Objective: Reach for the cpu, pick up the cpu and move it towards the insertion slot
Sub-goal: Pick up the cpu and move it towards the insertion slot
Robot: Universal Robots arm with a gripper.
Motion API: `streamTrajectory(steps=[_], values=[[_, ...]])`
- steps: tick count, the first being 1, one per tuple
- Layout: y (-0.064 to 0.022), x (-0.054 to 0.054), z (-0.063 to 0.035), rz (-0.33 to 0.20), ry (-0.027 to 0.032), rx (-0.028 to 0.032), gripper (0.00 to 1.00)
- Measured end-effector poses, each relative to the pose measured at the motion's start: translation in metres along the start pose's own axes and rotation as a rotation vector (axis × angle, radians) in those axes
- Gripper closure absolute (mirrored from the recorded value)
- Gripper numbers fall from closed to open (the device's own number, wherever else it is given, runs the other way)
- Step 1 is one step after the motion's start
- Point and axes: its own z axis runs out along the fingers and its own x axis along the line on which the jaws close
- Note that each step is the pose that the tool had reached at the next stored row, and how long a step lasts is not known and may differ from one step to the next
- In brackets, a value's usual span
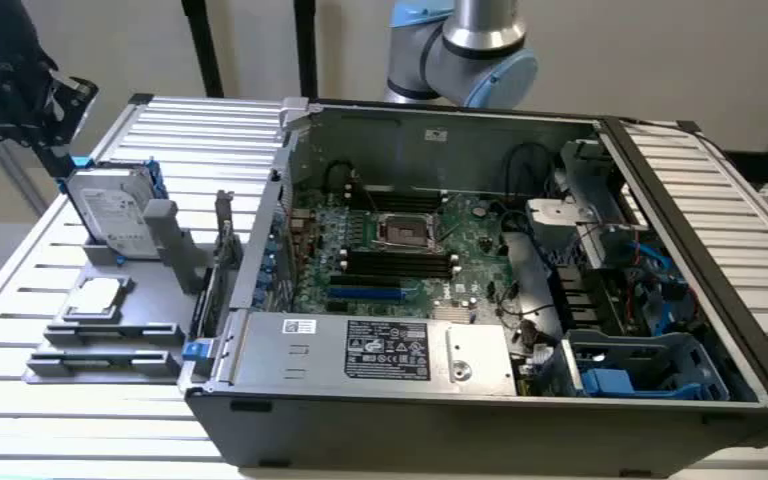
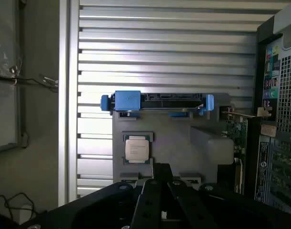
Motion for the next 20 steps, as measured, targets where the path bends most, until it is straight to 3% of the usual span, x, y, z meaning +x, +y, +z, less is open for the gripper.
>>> streamTrajectory(steps=[14, 20], values=[[-0.0001, 0.001, 0.0003, 0.000, 0.0000, 0.0000, 0.89], [-0.0007, 0.015, 0.0090, 0.000, -0.0002, 0.0000, 0.89]])
